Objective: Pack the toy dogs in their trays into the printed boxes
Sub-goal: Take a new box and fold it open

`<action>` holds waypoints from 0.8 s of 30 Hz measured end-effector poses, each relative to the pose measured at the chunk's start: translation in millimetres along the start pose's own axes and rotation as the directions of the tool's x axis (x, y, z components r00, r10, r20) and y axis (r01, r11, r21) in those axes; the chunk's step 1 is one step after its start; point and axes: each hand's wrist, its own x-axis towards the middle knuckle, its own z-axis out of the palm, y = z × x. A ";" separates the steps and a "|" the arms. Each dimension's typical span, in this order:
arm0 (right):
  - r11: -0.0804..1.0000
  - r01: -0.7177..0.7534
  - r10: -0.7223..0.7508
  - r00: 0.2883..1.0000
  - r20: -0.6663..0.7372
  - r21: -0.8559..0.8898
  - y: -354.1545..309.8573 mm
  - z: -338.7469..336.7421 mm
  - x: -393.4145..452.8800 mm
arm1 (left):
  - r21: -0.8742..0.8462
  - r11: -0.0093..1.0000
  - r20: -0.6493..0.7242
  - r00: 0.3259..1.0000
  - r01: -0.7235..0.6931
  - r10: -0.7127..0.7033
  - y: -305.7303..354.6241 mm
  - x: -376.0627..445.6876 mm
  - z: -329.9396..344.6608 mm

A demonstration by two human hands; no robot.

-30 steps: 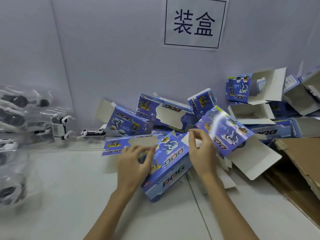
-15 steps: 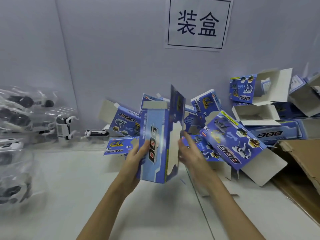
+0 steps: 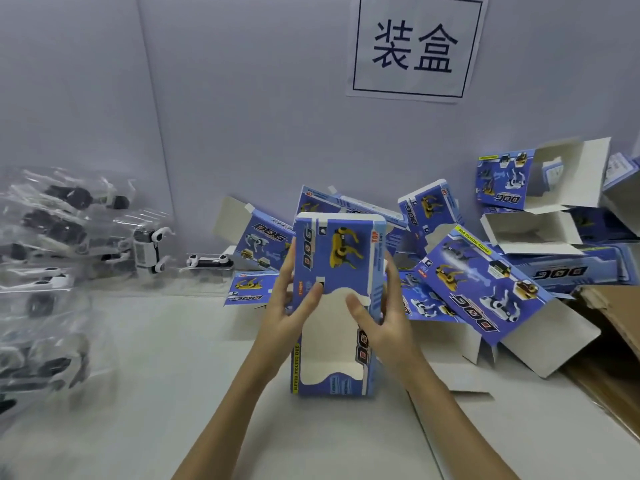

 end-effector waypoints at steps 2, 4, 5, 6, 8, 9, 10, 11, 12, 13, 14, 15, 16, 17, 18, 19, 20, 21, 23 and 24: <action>0.998 0.062 -0.062 0.997 -0.048 0.011 -1.8 3.7 -1.0 | -0.013 1.000 0.013 1.000 0.002 -0.001 -0.3 -2.3 2.3; 0.997 0.061 -0.058 0.997 -0.047 0.045 -2.8 3.4 -0.2 | -0.024 1.000 -0.001 1.000 0.012 -0.012 1.8 -2.8 5.2; 0.996 0.054 -0.052 0.998 -0.036 0.070 -3.5 2.2 0.4 | -0.016 1.000 -0.003 1.000 0.021 -0.021 2.7 -2.9 5.7; 0.996 0.049 -0.047 0.999 -0.021 0.081 -4.4 0.5 0.9 | -0.011 1.000 -0.001 1.000 0.026 -0.026 2.8 -2.8 5.2; 0.997 0.038 -0.039 0.999 0.008 0.069 -6.6 -3.2 1.5 | -0.011 0.999 0.008 0.999 0.032 -0.032 2.3 -2.3 2.0; 0.998 0.029 -0.031 0.999 0.021 0.057 -5.2 -5.6 1.4 | -0.010 0.999 0.014 0.999 0.036 -0.036 3.4 -2.2 0.3; 0.999 0.021 -0.022 0.999 0.036 0.037 -4.7 -7.4 0.2 | -0.001 0.999 0.025 0.999 0.037 -0.037 4.7 -2.4 -1.3; 1.000 0.013 -0.013 0.999 0.045 -0.003 -5.8 -8.7 -1.0 | 0.014 0.999 0.048 0.998 0.030 -0.030 5.7 -2.5 -2.6; 0.999 -0.002 0.005 0.999 0.050 -0.050 -8.0 -10.0 -2.2 | 0.034 0.999 0.074 0.997 0.021 -0.023 6.9 -2.2 -3.5; 0.997 -0.014 0.018 0.999 0.046 -0.081 -9.4 -12.1 -2.7 | 0.051 0.999 0.086 0.996 0.015 -0.020 8.5 -2.2 -4.2; 0.997 -0.007 0.010 0.999 0.048 -0.075 -9.7 -14.3 -2.7 | 0.070 0.998 0.081 0.997 0.006 -0.012 9.2 -1.6 -4.7; 0.999 0.019 -0.017 0.999 0.045 -0.047 -9.1 -16.0 -1.6 | 0.085 0.996 0.063 0.998 -0.012 0.007 9.2 -0.9 -5.0; 0.999 0.036 -0.036 0.999 0.029 -0.013 -8.9 -16.6 -0.8 | 0.087 0.996 0.033 0.999 -0.032 0.029 8.3 0.3 -4.9; 0.999 0.045 -0.045 0.999 0.002 0.015 -8.0 -15.8 -0.1 | 0.080 0.996 -0.007 0.999 -0.049 0.050 7.4 1.1 -4.4; 0.998 0.060 -0.059 0.998 -0.030 0.033 -8.1 -13.3 -0.6 | 0.079 0.994 -0.055 0.996 -0.071 0.075 6.7 1.6 -3.0; 0.997 0.071 -0.069 0.995 -0.066 0.030 -7.7 -9.9 -1.4 | 0.099 0.990 -0.110 0.988 -0.097 0.108 5.1 1.3 -1.5; 0.997 0.077 -0.075 0.993 -0.092 0.022 -7.4 -5.9 -3.9 | 0.140 0.982 -0.164 0.976 -0.124 0.146 4.3 -0.1 0.5; 0.996 0.085 -0.084 0.992 -0.090 0.012 -5.8 -2.2 -6.5 | 0.189 0.971 -0.212 0.959 -0.147 0.186 3.4 -1.2 2.2; 0.996 0.085 -0.084 0.996 0.009 -0.022 -2.9 6.3 -12.3 | 0.267 0.948 -0.260 0.934 -0.173 0.244 3.2 -2.9 3.1; 0.996 0.066 -0.063 0.996 0.059 -0.052 -3.7 11.0 -14.9 | 0.285 0.939 -0.279 0.921 -0.191 0.272 3.1 -2.9 1.7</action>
